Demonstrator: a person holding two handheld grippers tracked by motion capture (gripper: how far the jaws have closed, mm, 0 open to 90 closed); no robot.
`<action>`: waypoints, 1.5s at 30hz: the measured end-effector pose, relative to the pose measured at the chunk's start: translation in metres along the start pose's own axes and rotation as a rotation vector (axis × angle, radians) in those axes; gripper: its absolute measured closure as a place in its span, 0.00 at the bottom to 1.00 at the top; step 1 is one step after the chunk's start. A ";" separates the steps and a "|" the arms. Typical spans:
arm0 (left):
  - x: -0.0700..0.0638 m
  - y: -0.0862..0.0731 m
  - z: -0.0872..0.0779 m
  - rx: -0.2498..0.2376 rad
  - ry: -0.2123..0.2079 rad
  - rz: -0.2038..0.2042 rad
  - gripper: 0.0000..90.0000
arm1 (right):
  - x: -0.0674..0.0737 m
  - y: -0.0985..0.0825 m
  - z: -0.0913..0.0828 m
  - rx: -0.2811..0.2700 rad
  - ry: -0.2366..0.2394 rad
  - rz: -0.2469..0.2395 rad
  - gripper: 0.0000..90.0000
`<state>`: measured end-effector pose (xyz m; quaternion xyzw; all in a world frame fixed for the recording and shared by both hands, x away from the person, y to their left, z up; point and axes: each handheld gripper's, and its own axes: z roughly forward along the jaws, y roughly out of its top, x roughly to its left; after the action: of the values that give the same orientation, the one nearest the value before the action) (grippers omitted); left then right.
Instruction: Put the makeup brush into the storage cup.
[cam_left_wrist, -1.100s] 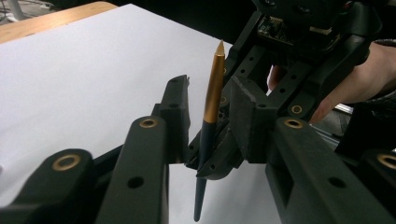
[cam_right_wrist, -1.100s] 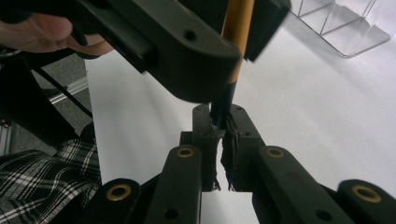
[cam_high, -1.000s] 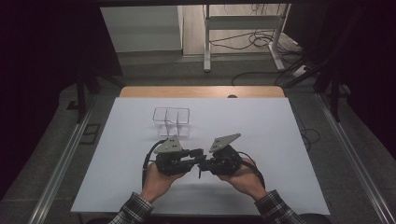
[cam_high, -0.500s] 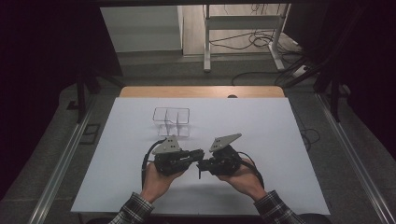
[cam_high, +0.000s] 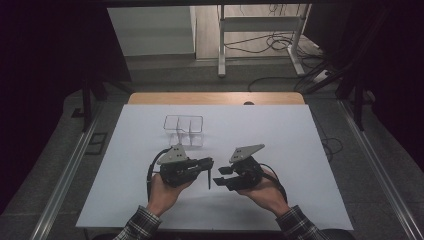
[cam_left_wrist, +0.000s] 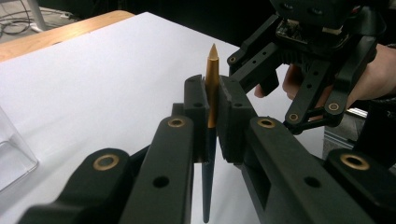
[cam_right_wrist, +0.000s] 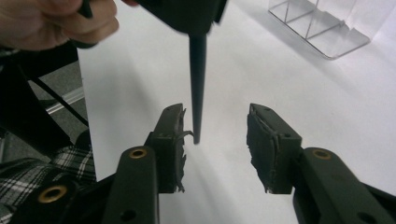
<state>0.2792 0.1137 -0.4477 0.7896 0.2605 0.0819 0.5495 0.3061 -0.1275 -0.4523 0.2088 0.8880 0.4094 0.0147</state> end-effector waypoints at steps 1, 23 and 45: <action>0.000 0.000 -0.001 0.000 0.000 0.000 0.94 | 0.000 -0.001 0.000 -0.002 -0.004 -0.001 0.60; 0.005 -0.001 -0.014 -0.010 0.033 -0.015 0.94 | 0.003 -0.015 -0.016 -0.009 -0.060 -0.027 0.50; 0.010 0.000 -0.022 -0.016 0.066 -0.008 0.94 | 0.002 -0.031 -0.034 -0.018 -0.122 -0.012 0.38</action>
<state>0.2788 0.1364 -0.4410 0.7811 0.2810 0.1079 0.5471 0.2867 -0.1694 -0.4526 0.2279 0.8830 0.4038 0.0729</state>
